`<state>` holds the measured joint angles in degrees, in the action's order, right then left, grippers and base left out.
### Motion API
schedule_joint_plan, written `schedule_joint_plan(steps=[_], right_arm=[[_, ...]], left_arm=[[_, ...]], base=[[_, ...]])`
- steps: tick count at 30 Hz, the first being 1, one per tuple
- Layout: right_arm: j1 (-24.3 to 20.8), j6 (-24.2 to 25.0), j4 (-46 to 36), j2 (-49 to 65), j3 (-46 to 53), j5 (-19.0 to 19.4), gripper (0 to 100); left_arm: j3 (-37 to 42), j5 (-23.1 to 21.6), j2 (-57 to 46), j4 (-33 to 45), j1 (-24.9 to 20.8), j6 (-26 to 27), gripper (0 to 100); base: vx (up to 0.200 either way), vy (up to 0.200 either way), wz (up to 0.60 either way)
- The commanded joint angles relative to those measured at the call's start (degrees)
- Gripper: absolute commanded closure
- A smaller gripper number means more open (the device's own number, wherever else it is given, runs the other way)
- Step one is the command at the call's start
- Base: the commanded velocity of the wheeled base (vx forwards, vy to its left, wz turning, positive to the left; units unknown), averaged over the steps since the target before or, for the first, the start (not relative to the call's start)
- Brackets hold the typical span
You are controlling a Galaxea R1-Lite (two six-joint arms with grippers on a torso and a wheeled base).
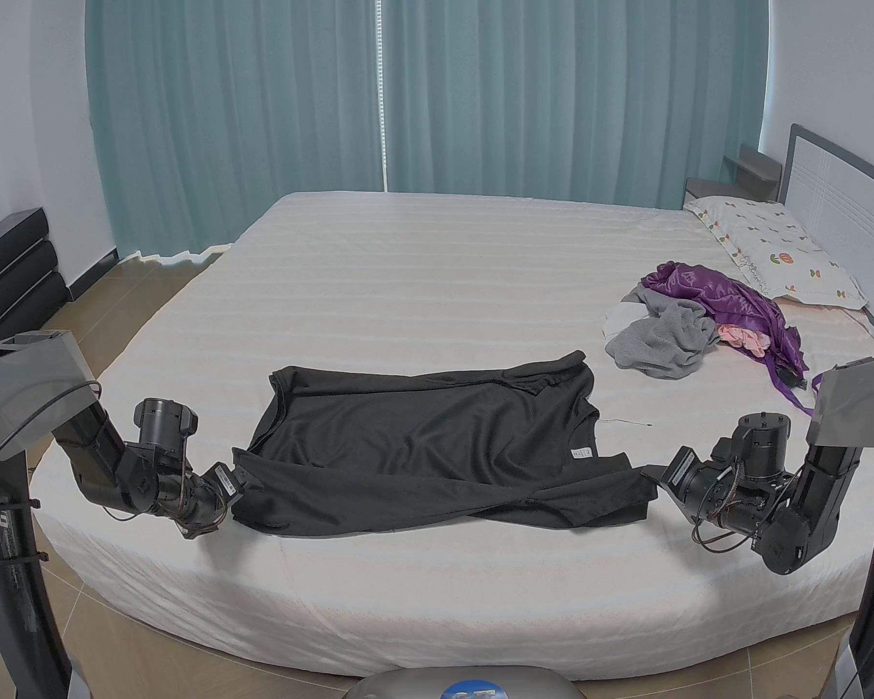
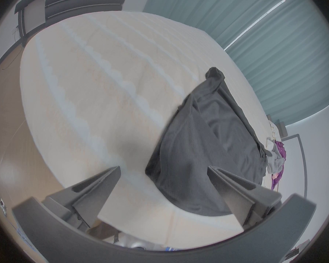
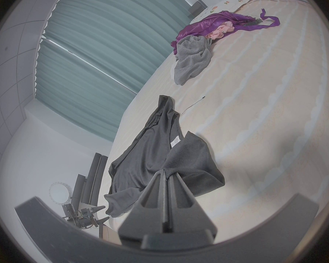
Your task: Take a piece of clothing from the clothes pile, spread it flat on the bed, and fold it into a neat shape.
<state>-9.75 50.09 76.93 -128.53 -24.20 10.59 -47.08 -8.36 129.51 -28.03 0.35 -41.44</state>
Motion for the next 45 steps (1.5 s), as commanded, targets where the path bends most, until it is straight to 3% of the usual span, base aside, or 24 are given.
schedule_joint_plan(steps=[1, 5, 12, 17, 18, 28, 35, 45], right_arm=[[0.1, 0.2, 0.1, -0.1, 0.2, 0.0, 100], [0.1, 1.8, 0.1, 0.1, 0.2, 0.0, 100], [0.0, 1.9, 1.0, -0.1, 0.4, 0.0, 100], [0.0, 1.9, 1.1, -0.1, 0.4, 0.0, 100], [0.0, 1.9, 1.1, -0.1, 0.4, 0.0, 100], [0.2, 1.9, 1.1, -0.1, 0.5, 0.0, 100], [0.2, 1.9, 1.1, 0.5, 0.6, -0.1, 100], [0.2, 1.8, 1.3, 1.3, 1.7, 0.0, 100]], left_arm=[[1.9, 0.2, -2.5, -0.2, -1.1, -0.9, 0], [0.1, 0.6, -2.0, -2.0, -1.2, -3.8, 0], [-1.4, 5.5, 0.7, -2.6, -2.8, -3.8, 0], [-1.4, 6.2, 0.8, -2.6, -3.5, -3.7, 0], [-1.4, 6.2, 0.8, -2.5, -3.7, -3.7, 100], [-0.4, 9.9, 0.5, -1.6, -4.1, -3.1, 100], [-0.4, 10.0, -3.9, 3.3, -2.4, -2.6, 100], [-2.4, 9.4, -4.6, 3.8, -0.1, -0.7, 100]], base=[[0.000, 0.000, 0.00], [0.000, 0.000, 0.00], [0.000, 0.000, 0.00], [0.000, 0.000, 0.00], [0.000, 0.000, 0.00], [0.000, 0.000, 0.00], [0.000, 0.000, 0.00], [0.000, 0.000, 0.00]])
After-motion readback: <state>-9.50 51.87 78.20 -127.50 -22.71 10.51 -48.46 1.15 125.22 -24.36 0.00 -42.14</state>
